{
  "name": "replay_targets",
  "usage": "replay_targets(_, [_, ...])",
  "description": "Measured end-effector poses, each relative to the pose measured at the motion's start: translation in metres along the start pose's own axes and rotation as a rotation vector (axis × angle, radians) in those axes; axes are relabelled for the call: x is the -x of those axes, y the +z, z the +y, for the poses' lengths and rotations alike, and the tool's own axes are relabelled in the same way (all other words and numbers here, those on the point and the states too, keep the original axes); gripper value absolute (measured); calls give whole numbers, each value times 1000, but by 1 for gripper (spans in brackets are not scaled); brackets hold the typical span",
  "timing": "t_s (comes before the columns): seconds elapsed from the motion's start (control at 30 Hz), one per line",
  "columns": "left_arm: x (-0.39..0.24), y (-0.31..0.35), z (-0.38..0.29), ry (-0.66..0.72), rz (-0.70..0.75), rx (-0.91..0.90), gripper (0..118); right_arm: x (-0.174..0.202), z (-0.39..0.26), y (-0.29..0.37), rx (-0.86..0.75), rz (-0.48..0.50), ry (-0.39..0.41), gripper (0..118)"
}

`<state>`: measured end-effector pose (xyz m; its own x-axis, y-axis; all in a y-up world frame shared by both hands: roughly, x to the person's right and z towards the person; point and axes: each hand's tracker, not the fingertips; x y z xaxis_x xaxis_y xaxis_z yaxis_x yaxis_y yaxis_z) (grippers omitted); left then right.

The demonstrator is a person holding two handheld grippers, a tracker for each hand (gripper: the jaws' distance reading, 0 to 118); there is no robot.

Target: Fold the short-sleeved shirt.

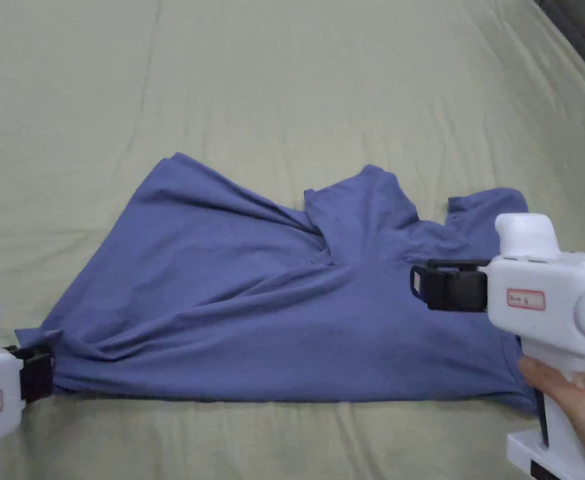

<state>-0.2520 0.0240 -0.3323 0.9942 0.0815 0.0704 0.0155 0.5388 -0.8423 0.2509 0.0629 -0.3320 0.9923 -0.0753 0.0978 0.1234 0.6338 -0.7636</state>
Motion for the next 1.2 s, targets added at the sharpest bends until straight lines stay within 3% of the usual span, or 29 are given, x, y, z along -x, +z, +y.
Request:
replay_targets(0.13, [-3,4,4,13,-16,-18,3,-6,66,-71,67,42,-1,118])
replay_targets(0.2, [-4,2,6,17,-18,-14,3,-10,86,-122,144,40,-62,118])
replay_targets(0.27, [-6,-1,9,17,-14,-9,3,-15,94,-168,229,-29,-123,118])
replay_targets(0.4, [-8,-7,15,23,-17,-2,3,-9,91,-210,300,-123,-65,107])
replay_targets(0.43, [-9,-8,16,23,-18,-1,3,-5,89,-206,278,-92,-48,105])
replay_targets(0.5, [-14,-9,20,5,-17,-4,3,-1,88,-196,224,-105,33,86])
replay_targets(0.57, [-21,-10,25,-17,-23,-3,3,5,87,-185,206,-100,104,25])
replay_targets(0.6, [-24,-9,27,-25,-27,-9,3,10,84,-173,196,-91,101,5])
replay_targets(0.73, [-39,1,38,-57,-52,-37,3,12,70,-157,84,-104,85,5])
replay_targets(0.87, [-51,22,56,-77,-92,-102,3,3,69,-108,-77,-59,-4,5])
replay_targets(0.97, [-61,48,79,-103,-140,-184,3,-4,76,-48,-219,-32,-72,5])
replay_targets(1.2, [-93,139,159,-193,-150,-446,3,-32,124,114,-561,-82,-122,5])
